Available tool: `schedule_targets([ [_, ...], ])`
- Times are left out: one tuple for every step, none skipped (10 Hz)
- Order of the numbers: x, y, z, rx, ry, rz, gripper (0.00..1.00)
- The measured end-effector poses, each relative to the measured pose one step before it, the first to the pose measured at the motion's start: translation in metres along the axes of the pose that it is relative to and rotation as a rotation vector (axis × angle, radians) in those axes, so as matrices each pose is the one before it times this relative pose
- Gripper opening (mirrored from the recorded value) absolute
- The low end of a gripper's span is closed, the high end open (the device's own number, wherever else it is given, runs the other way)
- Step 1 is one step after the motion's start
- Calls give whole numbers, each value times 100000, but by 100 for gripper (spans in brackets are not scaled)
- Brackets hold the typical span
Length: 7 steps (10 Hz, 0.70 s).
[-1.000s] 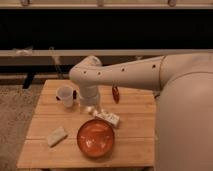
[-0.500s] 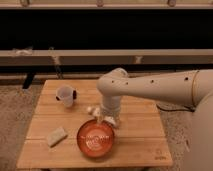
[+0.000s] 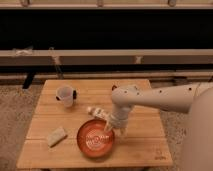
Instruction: Pick up the ceramic bowl
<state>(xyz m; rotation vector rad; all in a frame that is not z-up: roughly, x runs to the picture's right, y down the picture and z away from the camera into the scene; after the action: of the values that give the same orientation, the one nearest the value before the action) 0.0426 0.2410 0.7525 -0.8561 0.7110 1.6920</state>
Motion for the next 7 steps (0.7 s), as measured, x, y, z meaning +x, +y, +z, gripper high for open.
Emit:
schedule_targets([
  [-25, -263, 1009, -1679, 2653, 1528, 65],
  [-40, -34, 540, -817, 1480, 382, 65],
  [-14, 201, 629, -613, 1593, -191, 65],
  [6, 275, 630, -381, 1724, -279, 65],
  [-40, -43, 348, 93, 1097, 201, 62],
  [-75, -53, 478, 194, 1312, 166, 54],
  [-23, 151, 82, -40, 611, 1, 43],
])
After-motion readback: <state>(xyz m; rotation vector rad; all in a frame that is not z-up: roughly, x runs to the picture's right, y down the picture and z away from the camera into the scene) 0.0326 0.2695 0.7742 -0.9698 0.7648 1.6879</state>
